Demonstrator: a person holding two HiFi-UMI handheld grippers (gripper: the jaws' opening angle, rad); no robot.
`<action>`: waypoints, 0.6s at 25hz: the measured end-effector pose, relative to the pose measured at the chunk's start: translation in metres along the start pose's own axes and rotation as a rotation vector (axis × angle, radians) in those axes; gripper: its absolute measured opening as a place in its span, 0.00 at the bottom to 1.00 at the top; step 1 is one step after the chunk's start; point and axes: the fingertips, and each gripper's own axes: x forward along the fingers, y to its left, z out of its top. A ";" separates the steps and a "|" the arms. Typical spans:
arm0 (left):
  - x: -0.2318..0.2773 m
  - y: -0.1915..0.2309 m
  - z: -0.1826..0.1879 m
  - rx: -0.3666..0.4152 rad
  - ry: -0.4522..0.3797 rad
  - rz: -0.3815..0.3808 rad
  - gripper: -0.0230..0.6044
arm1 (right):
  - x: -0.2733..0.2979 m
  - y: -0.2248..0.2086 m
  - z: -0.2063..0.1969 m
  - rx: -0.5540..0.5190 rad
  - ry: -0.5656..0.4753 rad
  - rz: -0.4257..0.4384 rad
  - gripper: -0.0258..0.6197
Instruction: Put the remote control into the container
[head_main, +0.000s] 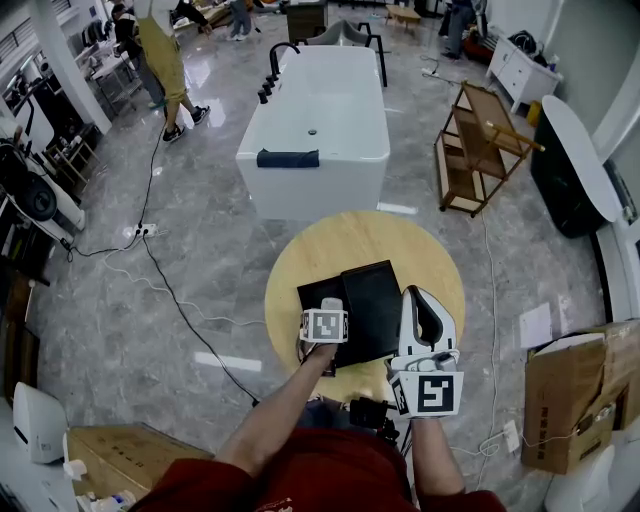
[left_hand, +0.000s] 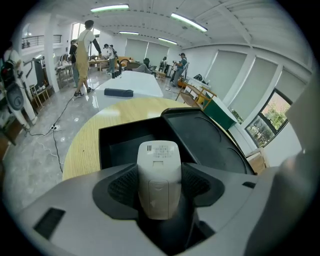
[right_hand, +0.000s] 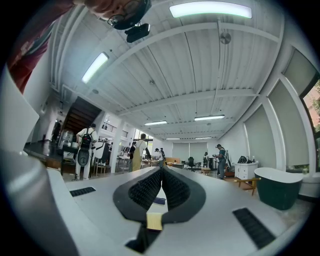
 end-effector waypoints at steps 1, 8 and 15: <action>0.002 -0.001 -0.001 0.003 0.008 -0.003 0.48 | 0.000 0.001 0.000 -0.001 0.001 0.000 0.07; 0.010 -0.007 -0.011 0.032 0.066 0.007 0.48 | -0.003 0.002 -0.001 -0.001 0.002 0.002 0.07; 0.009 -0.008 -0.009 0.105 0.092 0.079 0.48 | -0.003 0.001 -0.003 0.002 0.006 0.000 0.07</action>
